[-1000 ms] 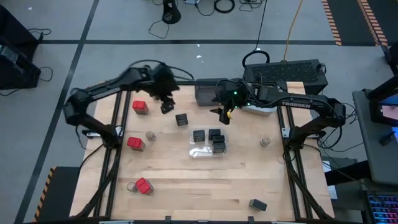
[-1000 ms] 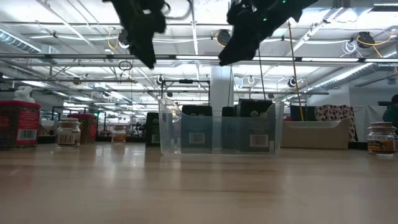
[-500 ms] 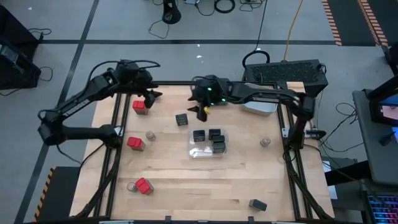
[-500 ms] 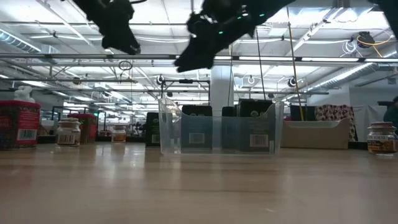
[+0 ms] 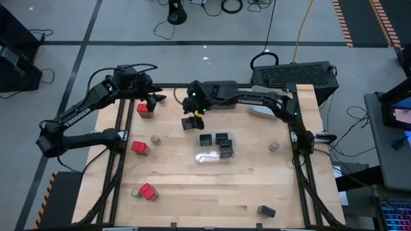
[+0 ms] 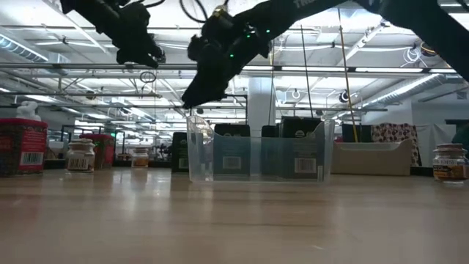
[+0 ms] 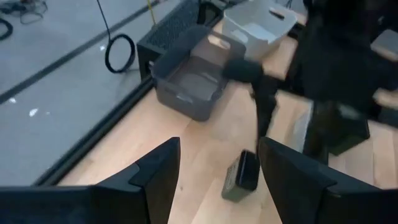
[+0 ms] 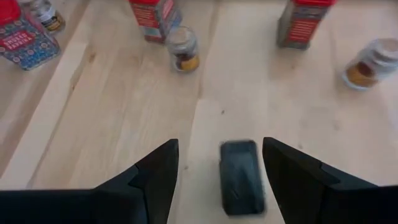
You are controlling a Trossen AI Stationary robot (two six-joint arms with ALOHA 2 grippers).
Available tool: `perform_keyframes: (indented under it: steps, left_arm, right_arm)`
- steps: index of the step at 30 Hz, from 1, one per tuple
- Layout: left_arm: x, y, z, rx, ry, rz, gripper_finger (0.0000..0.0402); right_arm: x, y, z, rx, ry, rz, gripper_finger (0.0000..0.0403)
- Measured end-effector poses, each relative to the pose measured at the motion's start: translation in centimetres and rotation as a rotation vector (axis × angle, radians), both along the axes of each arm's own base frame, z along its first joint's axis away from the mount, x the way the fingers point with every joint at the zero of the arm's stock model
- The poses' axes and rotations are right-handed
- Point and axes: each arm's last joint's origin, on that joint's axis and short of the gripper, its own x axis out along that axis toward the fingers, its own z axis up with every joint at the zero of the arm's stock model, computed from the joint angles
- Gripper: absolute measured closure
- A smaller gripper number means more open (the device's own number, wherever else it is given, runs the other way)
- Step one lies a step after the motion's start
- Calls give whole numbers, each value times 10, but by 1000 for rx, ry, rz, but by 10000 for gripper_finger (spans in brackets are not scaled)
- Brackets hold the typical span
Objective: Sort spices by type
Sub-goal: Put the black seasoning can into the transparent bin
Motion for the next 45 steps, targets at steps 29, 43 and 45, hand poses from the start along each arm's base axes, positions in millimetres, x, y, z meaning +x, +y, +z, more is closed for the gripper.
perform_keyframes:
  steps: [29,43,45]
  left_arm:
    - [-3,6,2,-3,-54,-43,179]
    - [-3,6,2,-8,-52,-41,178]
    - [-3,6,2,-8,-52,-42,178]
  right_arm:
    - [15,1,-48,-78,120,-69,188]
    - [14,0,-48,-78,136,-114,238]
    - [13,1,-48,-75,145,-111,257]
